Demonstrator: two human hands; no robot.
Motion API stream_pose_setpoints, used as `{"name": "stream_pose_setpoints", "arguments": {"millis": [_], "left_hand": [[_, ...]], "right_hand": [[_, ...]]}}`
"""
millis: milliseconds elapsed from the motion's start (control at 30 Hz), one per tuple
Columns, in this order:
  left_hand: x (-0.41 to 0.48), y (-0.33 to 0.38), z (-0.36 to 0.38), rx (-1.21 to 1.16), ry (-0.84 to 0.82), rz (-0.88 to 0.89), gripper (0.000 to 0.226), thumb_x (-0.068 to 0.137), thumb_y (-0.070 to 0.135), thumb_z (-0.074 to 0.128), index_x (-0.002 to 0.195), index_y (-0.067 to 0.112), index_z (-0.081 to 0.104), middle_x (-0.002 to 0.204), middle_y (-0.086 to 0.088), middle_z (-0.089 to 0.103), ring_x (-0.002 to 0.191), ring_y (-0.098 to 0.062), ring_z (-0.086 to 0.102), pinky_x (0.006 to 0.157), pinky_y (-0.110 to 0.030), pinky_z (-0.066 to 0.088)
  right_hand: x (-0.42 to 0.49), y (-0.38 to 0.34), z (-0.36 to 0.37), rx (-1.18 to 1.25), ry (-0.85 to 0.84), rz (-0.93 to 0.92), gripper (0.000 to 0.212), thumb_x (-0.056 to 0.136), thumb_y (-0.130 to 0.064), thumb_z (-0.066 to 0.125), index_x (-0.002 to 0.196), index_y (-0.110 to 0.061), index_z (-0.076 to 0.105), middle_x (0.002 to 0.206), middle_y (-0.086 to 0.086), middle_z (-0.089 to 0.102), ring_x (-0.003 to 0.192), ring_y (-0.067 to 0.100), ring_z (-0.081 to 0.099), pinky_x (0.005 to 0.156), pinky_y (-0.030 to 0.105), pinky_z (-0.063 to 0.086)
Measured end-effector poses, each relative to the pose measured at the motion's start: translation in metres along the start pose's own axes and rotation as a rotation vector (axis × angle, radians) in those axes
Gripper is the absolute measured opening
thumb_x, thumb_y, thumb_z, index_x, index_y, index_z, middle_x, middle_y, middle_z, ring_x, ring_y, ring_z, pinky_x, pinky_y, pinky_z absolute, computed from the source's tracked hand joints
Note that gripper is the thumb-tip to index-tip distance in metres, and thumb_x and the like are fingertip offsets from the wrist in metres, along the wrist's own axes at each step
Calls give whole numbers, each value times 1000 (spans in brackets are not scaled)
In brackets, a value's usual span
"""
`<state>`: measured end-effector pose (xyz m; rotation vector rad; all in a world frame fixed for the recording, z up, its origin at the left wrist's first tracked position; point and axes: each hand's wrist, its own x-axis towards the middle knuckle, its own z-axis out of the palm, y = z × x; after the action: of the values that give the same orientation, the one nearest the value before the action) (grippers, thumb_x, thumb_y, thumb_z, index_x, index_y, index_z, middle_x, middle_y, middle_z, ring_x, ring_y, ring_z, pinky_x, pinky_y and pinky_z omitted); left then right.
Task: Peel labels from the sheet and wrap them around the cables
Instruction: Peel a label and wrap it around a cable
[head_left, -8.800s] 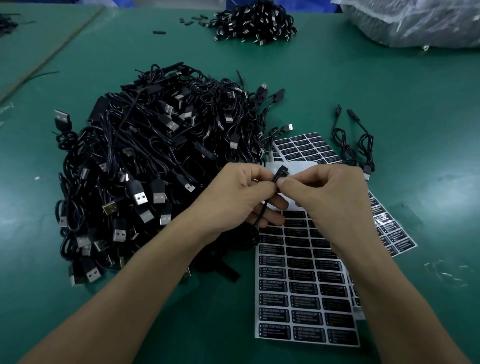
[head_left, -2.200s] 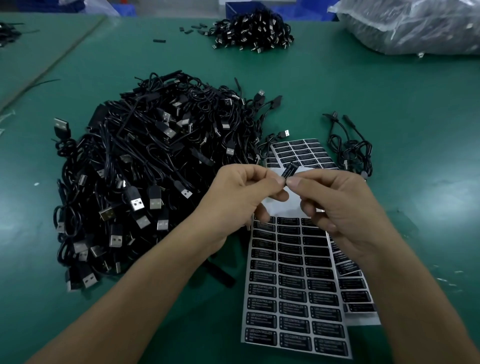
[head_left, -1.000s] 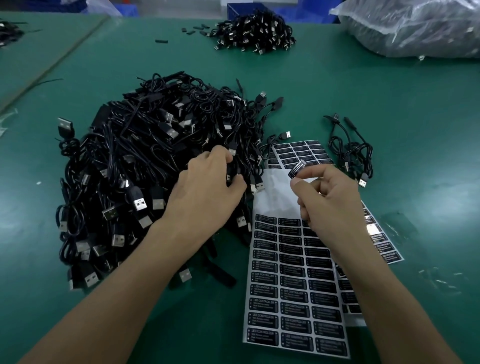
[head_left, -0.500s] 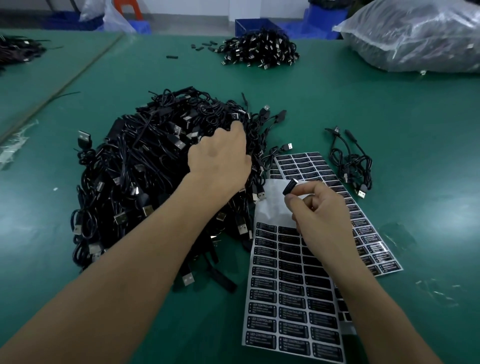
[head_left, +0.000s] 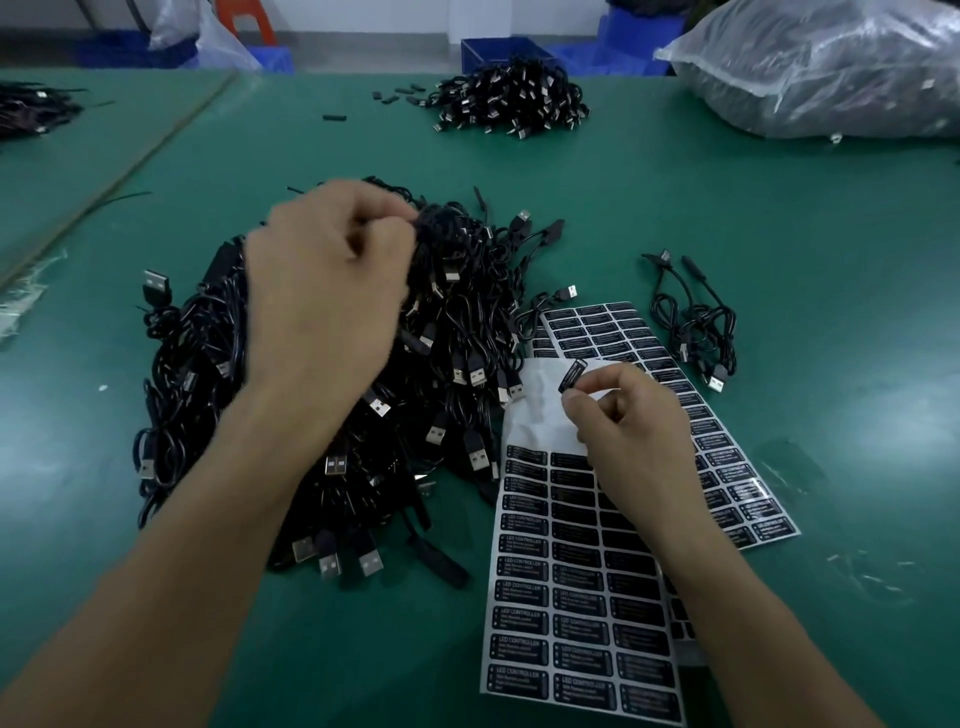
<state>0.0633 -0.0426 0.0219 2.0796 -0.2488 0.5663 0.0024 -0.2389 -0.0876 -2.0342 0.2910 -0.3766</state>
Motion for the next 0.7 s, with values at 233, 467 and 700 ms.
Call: {"name": "stream_pose_setpoints", "arguments": {"millis": [233, 467, 700], "left_hand": [[-14, 0, -38, 769, -399, -84, 31, 93, 40, 47, 73, 29, 68, 61, 3, 66, 55, -23, 61, 60, -37, 55], [-7, -8, 22, 730, -444, 26, 36, 96, 57, 51, 103, 24, 63, 91, 5, 67, 79, -18, 60, 65, -33, 44], [5, -35, 63, 788, -371, -20, 33, 101, 43, 52, 114, 13, 54, 98, -8, 60, 80, -29, 52, 62, -38, 32]], "right_hand": [[0, 0, 1, 53, -4, 51, 8, 92, -25, 64, 85, -30, 62, 50, -14, 52, 61, 18, 62, 47, 12, 39], [0, -1, 0, 58, -6, 44, 7, 91, -26, 63, 86, -30, 62, 53, -10, 57, 52, 13, 57, 51, 24, 42], [-1, 0, 0, 69, -6, 44, 8, 92, -26, 64, 85, -30, 62, 51, -11, 54, 44, 2, 44, 44, 14, 37]]}}
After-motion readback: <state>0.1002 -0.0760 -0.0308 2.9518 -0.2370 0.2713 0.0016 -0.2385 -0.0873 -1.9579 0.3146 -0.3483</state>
